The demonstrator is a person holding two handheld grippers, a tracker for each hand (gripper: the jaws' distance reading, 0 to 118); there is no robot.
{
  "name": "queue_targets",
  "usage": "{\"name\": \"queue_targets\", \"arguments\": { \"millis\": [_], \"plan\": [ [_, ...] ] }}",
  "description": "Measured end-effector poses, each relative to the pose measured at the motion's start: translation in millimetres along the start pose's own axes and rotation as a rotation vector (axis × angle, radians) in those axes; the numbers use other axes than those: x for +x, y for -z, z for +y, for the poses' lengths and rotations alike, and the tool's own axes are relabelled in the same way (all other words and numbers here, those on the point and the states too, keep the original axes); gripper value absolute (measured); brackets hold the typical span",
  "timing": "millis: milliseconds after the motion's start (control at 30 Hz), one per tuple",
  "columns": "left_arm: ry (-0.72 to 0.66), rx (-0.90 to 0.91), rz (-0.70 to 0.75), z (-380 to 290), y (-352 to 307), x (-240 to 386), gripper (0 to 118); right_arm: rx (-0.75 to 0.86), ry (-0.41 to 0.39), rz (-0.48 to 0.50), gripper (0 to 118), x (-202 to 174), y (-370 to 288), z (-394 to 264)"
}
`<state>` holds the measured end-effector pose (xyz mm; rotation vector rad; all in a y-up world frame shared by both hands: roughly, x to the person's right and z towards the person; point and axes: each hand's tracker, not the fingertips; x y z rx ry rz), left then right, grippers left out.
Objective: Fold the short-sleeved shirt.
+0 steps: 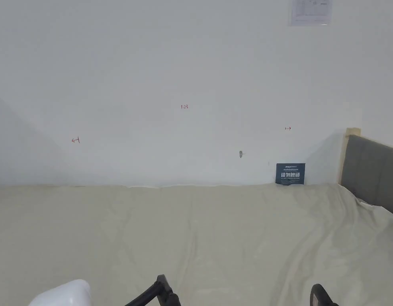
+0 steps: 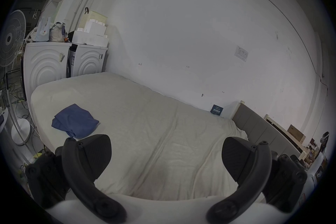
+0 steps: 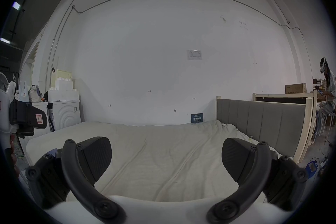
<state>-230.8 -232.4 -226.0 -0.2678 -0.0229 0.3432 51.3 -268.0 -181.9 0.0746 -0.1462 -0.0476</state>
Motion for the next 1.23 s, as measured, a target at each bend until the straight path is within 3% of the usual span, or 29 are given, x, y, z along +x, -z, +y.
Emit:
{"name": "queue_targets", "arguments": {
  "millis": [667,900,1233],
  "plan": [
    [0.069,0.068,-0.032,5.0,-9.7,0.4,118,-0.004,-0.021,0.010,118,-5.5,-0.8,-0.9],
    [-0.025,0.052,-0.088,4.7,-9.5,-7.0,118,-0.008,-0.021,0.016,118,-7.5,-0.3,-1.4],
    [-0.005,0.020,-0.066,1.8,-5.0,-7.1,118,-0.008,-0.025,0.014,118,-7.4,-1.2,-2.4]
  ]
}}
